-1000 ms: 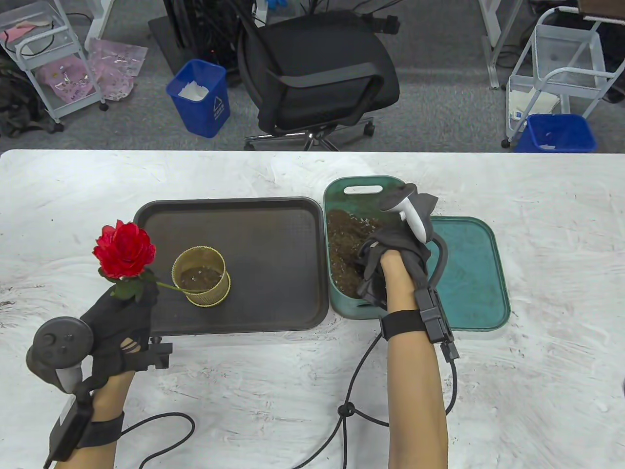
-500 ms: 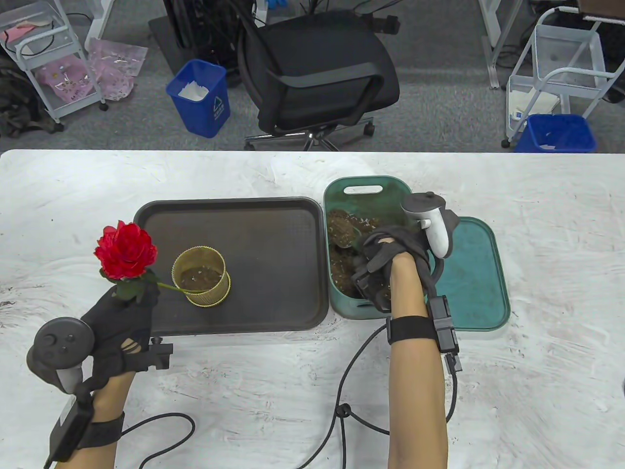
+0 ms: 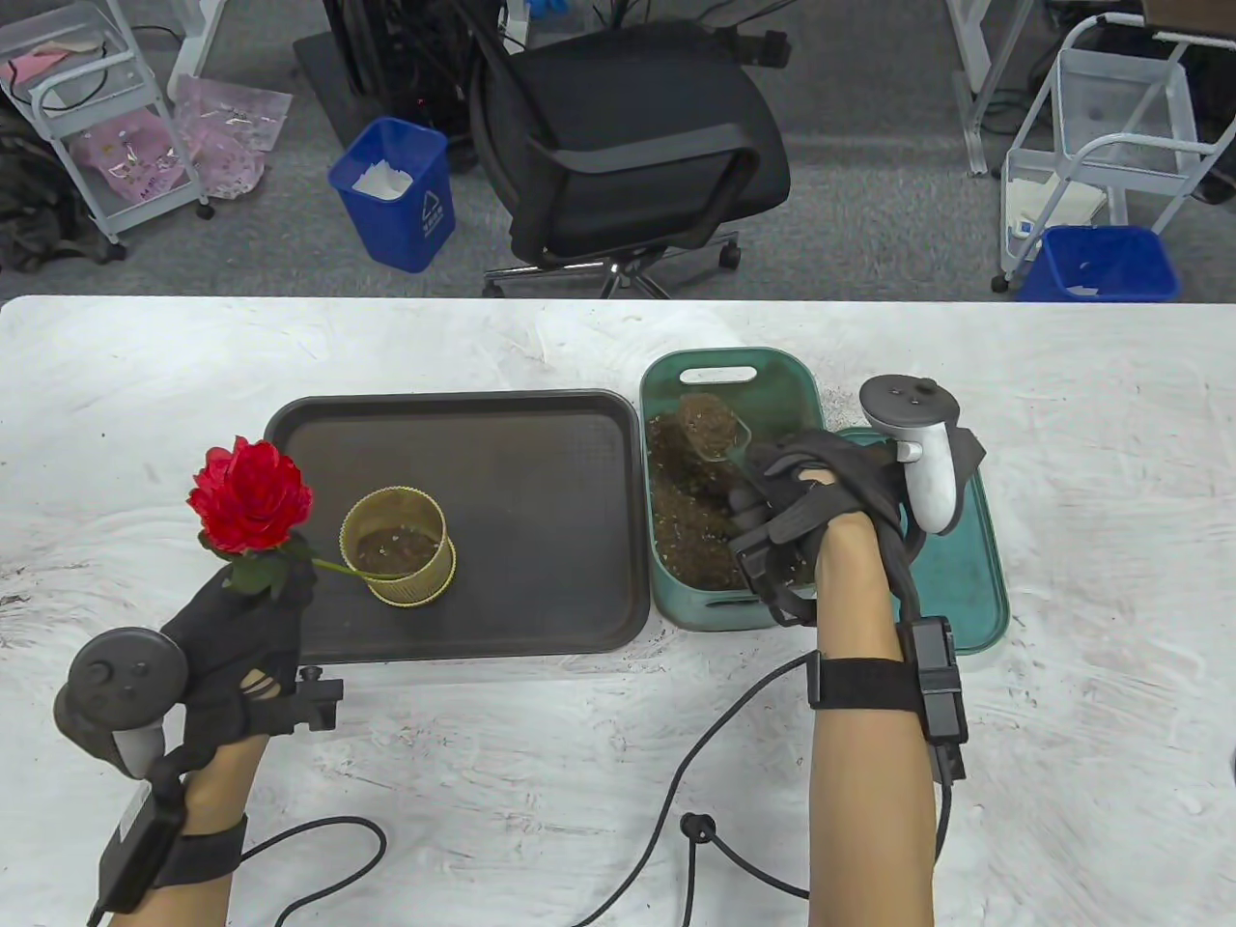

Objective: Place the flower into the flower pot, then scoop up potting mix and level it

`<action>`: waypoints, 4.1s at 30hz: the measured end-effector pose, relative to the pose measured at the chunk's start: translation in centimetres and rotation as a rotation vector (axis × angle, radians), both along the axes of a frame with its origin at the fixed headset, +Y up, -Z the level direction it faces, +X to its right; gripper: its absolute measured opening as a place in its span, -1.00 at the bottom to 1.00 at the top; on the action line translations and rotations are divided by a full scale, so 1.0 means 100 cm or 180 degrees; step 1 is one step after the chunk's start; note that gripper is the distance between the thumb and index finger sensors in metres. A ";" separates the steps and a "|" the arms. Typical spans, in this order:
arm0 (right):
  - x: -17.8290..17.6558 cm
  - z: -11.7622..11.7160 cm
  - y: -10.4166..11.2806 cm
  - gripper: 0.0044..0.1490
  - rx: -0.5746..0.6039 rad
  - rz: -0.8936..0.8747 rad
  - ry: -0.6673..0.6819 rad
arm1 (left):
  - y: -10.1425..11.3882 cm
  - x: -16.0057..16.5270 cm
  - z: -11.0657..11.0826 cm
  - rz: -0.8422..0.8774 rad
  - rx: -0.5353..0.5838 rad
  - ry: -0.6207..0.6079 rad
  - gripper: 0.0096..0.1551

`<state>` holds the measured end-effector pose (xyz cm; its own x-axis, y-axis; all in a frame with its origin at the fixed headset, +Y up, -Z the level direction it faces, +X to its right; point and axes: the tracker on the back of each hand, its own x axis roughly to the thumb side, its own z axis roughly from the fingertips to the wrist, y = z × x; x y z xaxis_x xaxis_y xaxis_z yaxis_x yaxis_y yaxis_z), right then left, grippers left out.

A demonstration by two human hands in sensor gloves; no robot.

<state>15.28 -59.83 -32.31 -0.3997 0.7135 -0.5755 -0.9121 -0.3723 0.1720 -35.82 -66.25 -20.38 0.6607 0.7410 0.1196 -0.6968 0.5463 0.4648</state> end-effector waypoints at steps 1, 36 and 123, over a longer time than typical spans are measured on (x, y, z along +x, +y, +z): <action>-0.005 0.001 0.001 -0.33 0.0009 -0.0014 0.0069 | 0.000 0.000 0.000 -0.0001 0.0000 0.0001 -0.55; -0.255 0.007 -0.031 -0.30 0.0472 0.1147 0.1852 | 0.000 0.001 0.002 -0.0022 0.0002 0.0029 -0.55; 0.006 -0.017 -0.051 -0.34 -0.0317 -0.0347 -0.0025 | 0.001 0.000 0.001 -0.0055 -0.0001 0.0040 -0.55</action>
